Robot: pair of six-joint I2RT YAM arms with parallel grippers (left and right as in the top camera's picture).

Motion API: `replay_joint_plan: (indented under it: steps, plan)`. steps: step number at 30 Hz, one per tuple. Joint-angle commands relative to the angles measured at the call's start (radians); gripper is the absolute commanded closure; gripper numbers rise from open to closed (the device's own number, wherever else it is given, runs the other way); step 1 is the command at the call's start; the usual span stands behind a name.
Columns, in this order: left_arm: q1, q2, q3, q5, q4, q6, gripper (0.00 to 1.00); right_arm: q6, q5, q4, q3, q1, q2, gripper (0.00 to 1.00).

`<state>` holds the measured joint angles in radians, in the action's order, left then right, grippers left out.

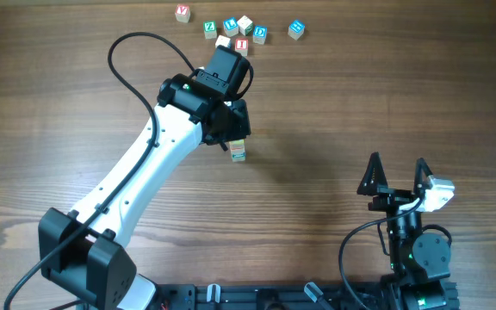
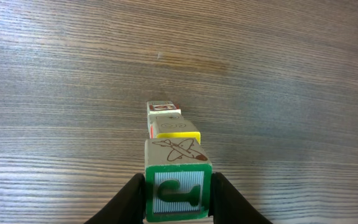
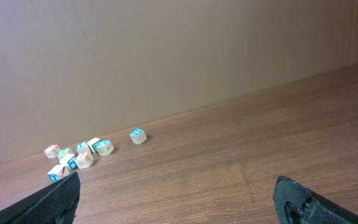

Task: Form a tower
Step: 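Carry the green 'J' block over the stack and lower it on top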

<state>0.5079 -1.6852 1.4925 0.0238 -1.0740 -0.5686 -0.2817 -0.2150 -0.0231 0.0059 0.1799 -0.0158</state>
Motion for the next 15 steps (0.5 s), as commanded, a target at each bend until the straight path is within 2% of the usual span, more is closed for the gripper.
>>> replay_joint_plan:
  steps: [1,15]
  plan:
    - [0.008,-0.013,0.013,-0.014,0.000,0.015,0.69,0.017,-0.014,-0.005,-0.001,-0.004,0.005,0.00]
    - [0.027,-0.013,0.012,-0.048,0.003,0.015,0.68,0.017,-0.014,-0.005,-0.001,-0.004,0.005,0.00]
